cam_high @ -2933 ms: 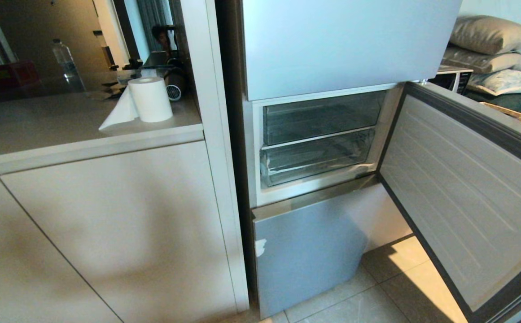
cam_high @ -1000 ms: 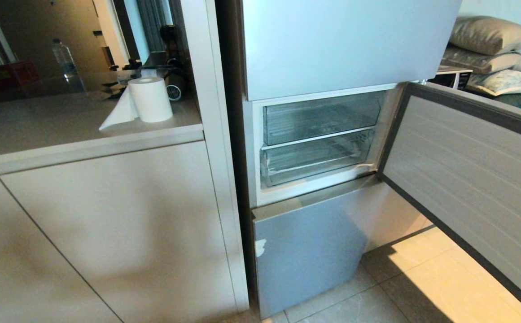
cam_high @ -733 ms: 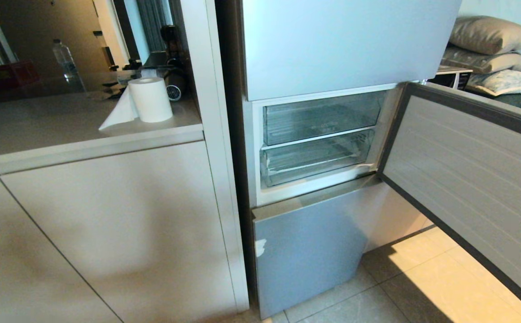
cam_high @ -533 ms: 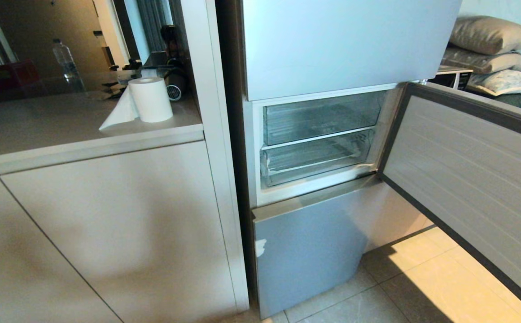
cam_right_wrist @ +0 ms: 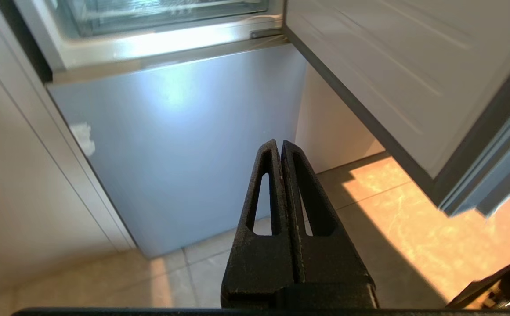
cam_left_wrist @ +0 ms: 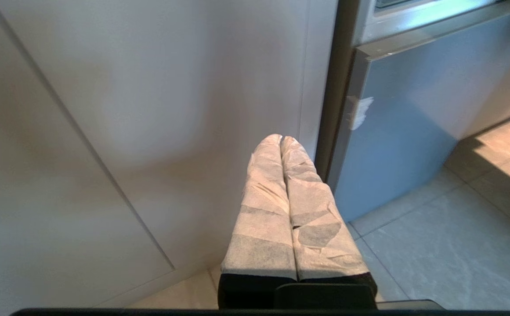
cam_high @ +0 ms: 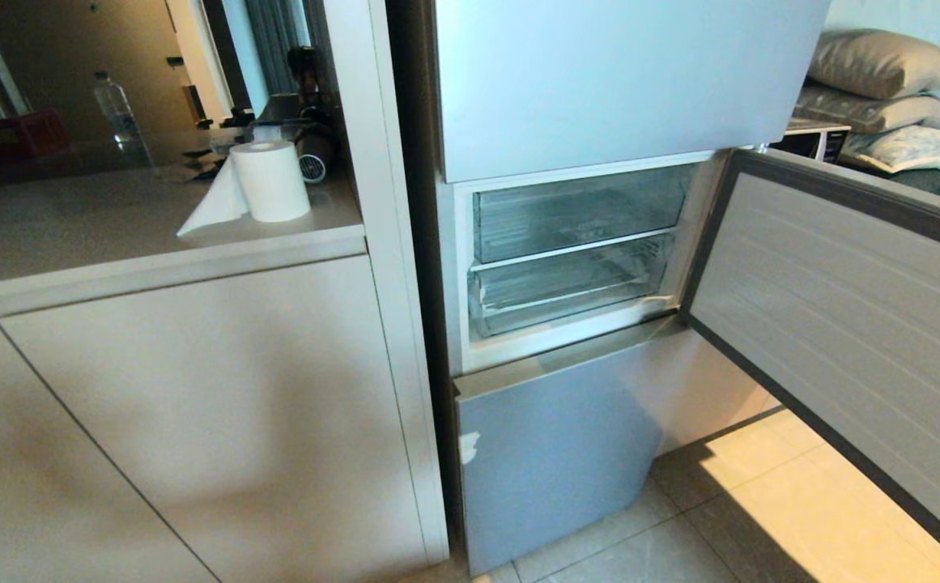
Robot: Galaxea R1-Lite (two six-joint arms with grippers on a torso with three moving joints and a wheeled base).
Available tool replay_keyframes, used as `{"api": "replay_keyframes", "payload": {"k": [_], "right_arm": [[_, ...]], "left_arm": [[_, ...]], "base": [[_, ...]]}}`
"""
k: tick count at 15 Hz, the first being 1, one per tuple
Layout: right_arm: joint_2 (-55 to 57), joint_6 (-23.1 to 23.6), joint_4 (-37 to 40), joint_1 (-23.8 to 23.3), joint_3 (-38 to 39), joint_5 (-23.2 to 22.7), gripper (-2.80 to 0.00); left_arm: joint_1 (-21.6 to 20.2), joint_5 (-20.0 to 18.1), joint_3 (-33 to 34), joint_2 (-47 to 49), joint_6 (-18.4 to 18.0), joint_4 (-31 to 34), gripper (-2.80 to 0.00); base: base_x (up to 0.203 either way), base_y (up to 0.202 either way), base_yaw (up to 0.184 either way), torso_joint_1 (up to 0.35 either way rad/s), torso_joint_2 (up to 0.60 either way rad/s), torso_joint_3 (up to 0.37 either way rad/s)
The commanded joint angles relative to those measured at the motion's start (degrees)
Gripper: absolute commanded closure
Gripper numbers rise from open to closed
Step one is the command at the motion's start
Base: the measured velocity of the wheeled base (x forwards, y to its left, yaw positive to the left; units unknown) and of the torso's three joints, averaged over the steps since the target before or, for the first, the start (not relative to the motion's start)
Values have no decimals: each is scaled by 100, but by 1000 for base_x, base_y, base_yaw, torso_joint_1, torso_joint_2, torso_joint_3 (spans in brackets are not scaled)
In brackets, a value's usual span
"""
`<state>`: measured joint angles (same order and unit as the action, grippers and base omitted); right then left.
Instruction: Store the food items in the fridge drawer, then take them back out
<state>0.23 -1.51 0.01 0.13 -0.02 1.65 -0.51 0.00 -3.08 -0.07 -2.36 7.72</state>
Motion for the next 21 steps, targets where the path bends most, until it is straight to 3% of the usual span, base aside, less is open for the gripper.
{"api": "replay_keyframes", "payload": {"k": [1,14,17,20,21], "right_arm": [[-23,-60,8,-5,11,11,0],[128,-73,3,-12,7,5,0],[1275,-48,-114,-81,-11,-22,0],[3179,-108,-1164,-182,-139,-332,0],[3845,-133,-1609,-193,-180,-440,-280]], "left_arm": [[-2,0,1,-1,-1,2,0],[-2,0,1,-1,-1,3,0],[-2,0,1,-1,-1,3,0],[-2,0,1,-1,-1,2,0],[-2,0,1,-1,-1,2,0]], "base": [[0,0,0,0,0,0],[0,-7,131,1,1,2],[0,0,0,0,0,0],[0,0,0,0,0,0],[0,0,0,0,0,0]]}}
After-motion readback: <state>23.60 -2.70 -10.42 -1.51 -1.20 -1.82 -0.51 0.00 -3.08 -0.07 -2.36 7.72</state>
